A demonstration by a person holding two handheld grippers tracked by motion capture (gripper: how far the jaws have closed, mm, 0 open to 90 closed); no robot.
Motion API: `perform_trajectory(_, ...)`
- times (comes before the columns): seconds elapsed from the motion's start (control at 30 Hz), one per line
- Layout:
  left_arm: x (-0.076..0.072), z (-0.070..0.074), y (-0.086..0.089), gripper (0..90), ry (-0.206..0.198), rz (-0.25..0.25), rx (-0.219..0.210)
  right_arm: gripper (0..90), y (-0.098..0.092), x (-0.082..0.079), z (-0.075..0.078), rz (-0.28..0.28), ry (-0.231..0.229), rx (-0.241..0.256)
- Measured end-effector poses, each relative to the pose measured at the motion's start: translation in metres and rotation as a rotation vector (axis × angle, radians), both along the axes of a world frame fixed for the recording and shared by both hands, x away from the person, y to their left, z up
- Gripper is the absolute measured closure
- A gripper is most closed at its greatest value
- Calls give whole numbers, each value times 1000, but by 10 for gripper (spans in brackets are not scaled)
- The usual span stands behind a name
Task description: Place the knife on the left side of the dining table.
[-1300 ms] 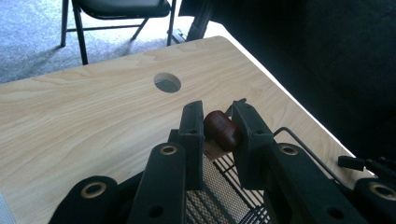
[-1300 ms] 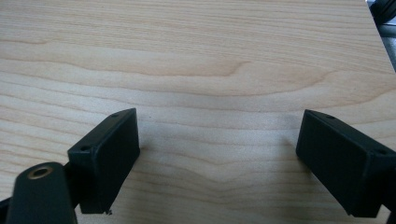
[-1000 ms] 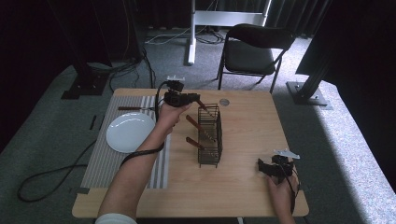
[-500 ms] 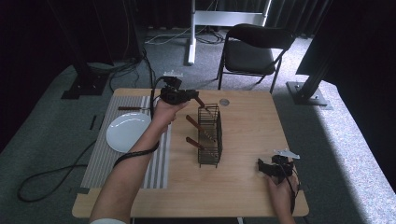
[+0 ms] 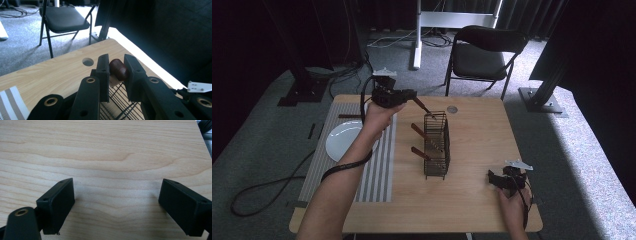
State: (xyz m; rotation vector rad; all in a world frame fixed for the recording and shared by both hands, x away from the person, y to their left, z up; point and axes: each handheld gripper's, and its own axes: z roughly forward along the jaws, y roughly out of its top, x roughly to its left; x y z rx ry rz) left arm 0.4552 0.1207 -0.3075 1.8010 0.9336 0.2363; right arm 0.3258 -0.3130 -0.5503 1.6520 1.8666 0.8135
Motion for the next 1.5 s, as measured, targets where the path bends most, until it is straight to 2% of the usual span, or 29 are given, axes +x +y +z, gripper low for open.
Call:
perform_trajectory(0.1, -4, 5, 9, 761, -7, 22, -8, 127, 0, 0, 0, 0, 0, 0)
perform_trajectory(0.17, -6, 6, 15, 760, 2, 32, -17, 126, 0, 0, 0, 0, 0, 0)
perform_trajectory(0.5, -24, 16, 46, 761, -19, 75, -3, 126, 0, 0, 0, 0, 0, 0)
perform_trajectory(0.6, -29, 16, 57, 761, -15, 85, -11, 126, 0, 0, 0, 0, 0, 0)
perform_trajectory(0.73, -36, 12, 69, 760, -7, 104, -3, 126, 0, 0, 0, 0, 0, 0)
perform_trajectory(1.03, -54, -3, 98, 760, 5, 134, -13, 126, 0, 0, 0, 0, 0, -1)
perform_trajectory(1.2, -62, -13, 108, 760, 11, 145, -21, 126, 0, 0, 0, 0, 0, 0)
perform_trajectory(1.43, -81, -24, 120, 760, 19, 152, -8, 127, 0, 0, 0, 0, 0, 0)
perform_trajectory(1.5, -87, -28, 123, 760, 26, 153, -25, 126, 0, 0, 0, -1, 0, 0)
